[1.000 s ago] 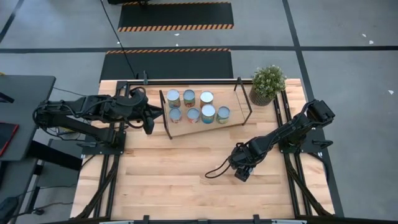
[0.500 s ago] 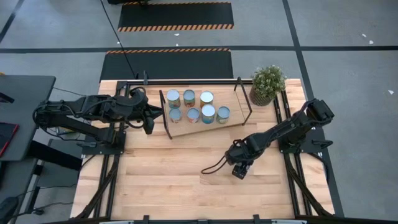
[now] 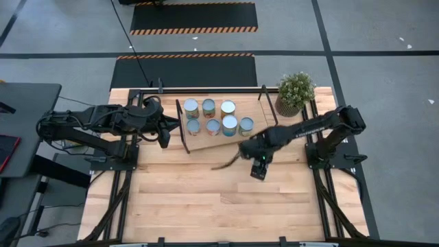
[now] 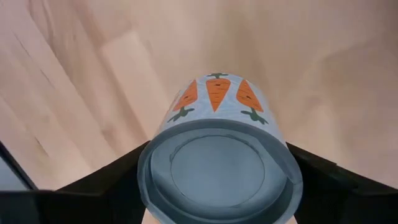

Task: Pick and place cans onto a shelf
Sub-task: Put the canned carrots on the shelf

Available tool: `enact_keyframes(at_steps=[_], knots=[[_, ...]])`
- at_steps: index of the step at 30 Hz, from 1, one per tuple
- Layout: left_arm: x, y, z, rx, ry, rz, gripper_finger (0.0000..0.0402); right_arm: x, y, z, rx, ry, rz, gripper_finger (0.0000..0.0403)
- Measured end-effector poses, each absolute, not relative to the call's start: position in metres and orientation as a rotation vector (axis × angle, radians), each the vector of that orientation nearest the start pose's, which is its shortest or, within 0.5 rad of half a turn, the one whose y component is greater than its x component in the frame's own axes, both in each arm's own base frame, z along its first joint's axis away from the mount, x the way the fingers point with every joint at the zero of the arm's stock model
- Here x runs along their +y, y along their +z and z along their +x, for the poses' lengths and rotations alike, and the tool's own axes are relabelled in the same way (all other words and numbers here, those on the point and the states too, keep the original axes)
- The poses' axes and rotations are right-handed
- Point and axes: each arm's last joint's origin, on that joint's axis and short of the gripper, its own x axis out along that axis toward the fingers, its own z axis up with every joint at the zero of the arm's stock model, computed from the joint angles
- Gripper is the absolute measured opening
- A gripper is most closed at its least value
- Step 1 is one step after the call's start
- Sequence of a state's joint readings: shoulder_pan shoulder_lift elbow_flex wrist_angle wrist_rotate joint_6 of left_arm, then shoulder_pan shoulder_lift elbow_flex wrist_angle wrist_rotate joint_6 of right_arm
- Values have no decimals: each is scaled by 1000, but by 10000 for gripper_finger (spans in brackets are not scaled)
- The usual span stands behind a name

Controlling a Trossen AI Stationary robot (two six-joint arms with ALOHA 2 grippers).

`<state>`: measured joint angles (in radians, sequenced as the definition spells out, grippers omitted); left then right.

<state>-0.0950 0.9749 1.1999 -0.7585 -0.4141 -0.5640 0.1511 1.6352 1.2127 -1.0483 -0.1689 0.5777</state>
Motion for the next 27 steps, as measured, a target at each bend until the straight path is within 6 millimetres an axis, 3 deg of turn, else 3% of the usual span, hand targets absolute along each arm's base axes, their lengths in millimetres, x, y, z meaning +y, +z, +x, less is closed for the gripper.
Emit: enact_keyframes(at_steps=[9, 14, 27], knots=[[-5, 387, 179, 413, 446, -412, 78, -11, 292, 308, 1360, -181, 334, 312], [-5, 387, 179, 412, 446, -413, 78, -45, 319, 310, 1260, -200, 317, 313], [-3, 406, 187, 195, 417, -534, 78, -118, 325, 293, 1211, -282, 294, 313]])
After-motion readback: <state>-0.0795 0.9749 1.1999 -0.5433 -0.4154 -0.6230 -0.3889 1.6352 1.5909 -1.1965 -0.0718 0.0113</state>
